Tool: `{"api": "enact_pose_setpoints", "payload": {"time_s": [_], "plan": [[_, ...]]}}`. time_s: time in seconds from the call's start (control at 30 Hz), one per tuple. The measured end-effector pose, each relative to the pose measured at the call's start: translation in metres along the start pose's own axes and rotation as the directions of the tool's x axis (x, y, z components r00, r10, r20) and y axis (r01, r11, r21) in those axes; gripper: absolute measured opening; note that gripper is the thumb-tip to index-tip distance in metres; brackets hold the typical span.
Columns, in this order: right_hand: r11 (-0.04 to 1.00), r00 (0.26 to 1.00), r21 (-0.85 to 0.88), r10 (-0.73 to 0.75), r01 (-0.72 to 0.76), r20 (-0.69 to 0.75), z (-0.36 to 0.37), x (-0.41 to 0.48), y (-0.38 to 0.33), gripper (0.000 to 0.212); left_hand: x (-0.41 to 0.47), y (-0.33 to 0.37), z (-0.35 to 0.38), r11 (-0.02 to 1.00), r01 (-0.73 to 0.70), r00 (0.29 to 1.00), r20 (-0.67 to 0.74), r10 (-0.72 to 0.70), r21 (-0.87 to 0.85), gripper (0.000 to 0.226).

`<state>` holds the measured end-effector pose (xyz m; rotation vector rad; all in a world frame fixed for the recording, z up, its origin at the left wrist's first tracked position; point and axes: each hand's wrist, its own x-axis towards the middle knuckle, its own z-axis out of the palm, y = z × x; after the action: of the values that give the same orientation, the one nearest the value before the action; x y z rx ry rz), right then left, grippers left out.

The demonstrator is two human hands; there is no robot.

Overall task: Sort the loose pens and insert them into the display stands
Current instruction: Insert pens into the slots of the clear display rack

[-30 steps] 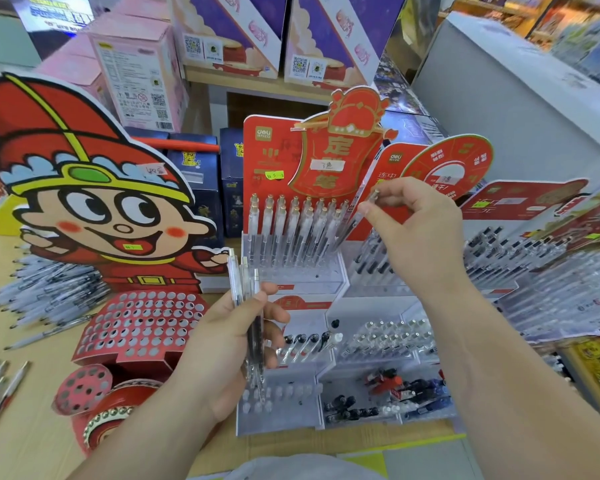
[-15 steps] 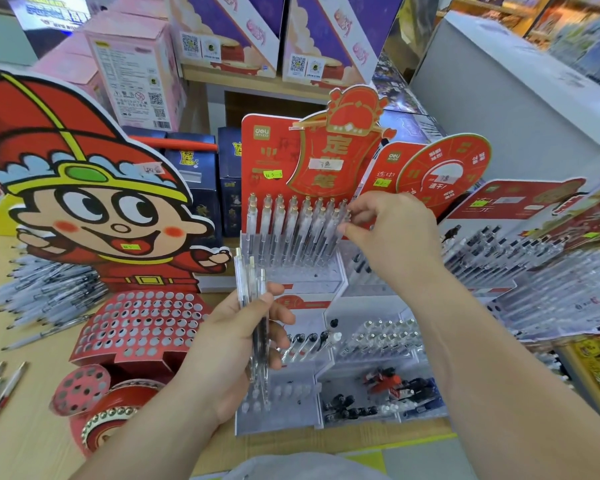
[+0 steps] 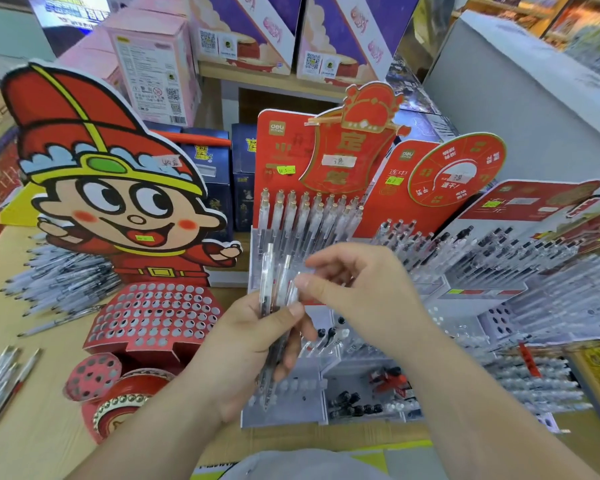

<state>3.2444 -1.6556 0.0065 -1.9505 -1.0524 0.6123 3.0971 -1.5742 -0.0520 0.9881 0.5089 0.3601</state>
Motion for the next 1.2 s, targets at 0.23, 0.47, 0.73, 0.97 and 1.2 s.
{"api": "enact_pose_setpoints", "payload": {"time_s": [0.23, 0.47, 0.73, 0.97, 1.2], "plan": [[0.980, 0.995, 0.180, 0.076, -0.087, 0.066, 0.020, -0.007, 0.005, 0.014, -0.012, -0.001, -0.010, 0.994, 0.023, 1.000, 0.000, -0.023, 0.104, 0.036], [0.949, 0.985, 0.263, 0.164, -0.172, 0.054, 0.041, -0.006, 0.002, 0.015, -0.023, -0.008, -0.023, 0.999, 0.036, 0.996, -0.080, -0.033, 0.036, 0.028], [0.961, 0.987, 0.230, 0.157, -0.157, 0.019, 0.060, -0.005, -0.008, 0.010, -0.034, -0.012, -0.043, 0.996, -0.002, 0.978, -0.206, 0.020, 0.087, 0.016], [0.974, 0.970, 0.210, -0.032, 0.084, -0.239, 0.034, 0.015, -0.027, 0.011, -0.035, -0.014, -0.057, 0.999, 0.000, 0.945, -0.326, -0.016, -0.050, 0.021], [0.961, 0.892, -0.067, -0.276, 0.270, -0.358, 0.026, 0.049, -0.026, 0.015, -0.039, -0.017, -0.074, 0.995, 0.000, 0.916, -0.398, -0.041, -0.103, 0.024]]}}
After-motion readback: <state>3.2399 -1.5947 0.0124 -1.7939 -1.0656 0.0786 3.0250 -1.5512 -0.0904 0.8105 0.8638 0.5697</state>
